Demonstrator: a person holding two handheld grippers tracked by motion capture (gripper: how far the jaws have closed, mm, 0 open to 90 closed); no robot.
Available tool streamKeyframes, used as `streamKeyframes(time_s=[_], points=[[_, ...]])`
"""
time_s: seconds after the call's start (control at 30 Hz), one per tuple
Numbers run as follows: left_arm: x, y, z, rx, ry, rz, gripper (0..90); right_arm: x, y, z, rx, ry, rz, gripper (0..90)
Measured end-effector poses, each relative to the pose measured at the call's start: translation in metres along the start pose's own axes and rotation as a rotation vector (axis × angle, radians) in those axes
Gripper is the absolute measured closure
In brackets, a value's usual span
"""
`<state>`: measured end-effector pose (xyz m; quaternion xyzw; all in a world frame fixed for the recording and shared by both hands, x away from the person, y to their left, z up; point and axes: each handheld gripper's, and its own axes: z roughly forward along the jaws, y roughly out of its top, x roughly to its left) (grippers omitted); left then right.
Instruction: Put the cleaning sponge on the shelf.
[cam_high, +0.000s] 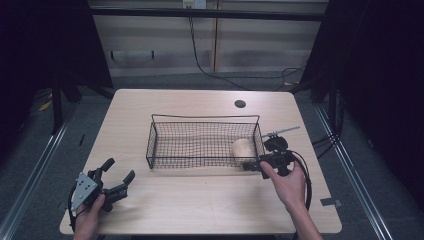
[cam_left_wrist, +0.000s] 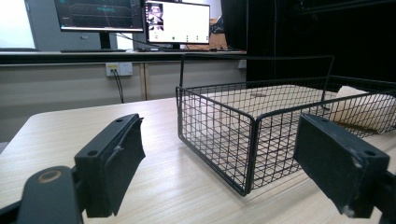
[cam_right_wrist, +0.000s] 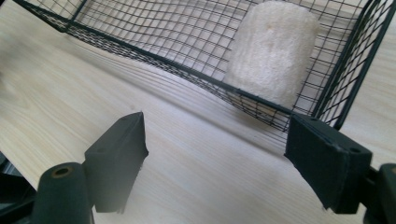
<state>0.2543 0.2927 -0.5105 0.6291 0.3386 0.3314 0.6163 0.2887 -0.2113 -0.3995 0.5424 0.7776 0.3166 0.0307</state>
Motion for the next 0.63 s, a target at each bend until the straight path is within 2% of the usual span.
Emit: streamKeyframes(time_s=[0.1, 0.23, 0.33, 0.5, 0.63], points=[[0.0, 0.0, 0.0, 0.0, 0.0, 0.0, 15.7, 0.005, -0.008, 0.001, -0.012, 0.001, -0.021, 19.3], [0.0, 0.0, 0.0, 0.001, -0.001, 0.003, 15.7, 0.01, -0.017, 0.005, -0.006, 0.006, -0.022, 19.4], [0.0, 0.0, 0.0, 0.001, -0.003, -0.005, 15.7, 0.018, -0.031, 0.014, -0.02, 0.015, -0.037, 19.8], [0.0, 0.0, 0.0, 0.001, -0.001, 0.004, 15.7, 0.019, -0.04, 0.021, -0.02, 0.016, -0.03, 19.6], [0.0, 0.0, 0.0, 0.001, -0.004, -0.006, 15.7, 0.019, -0.047, 0.03, -0.01, 0.015, -0.035, 19.0]])
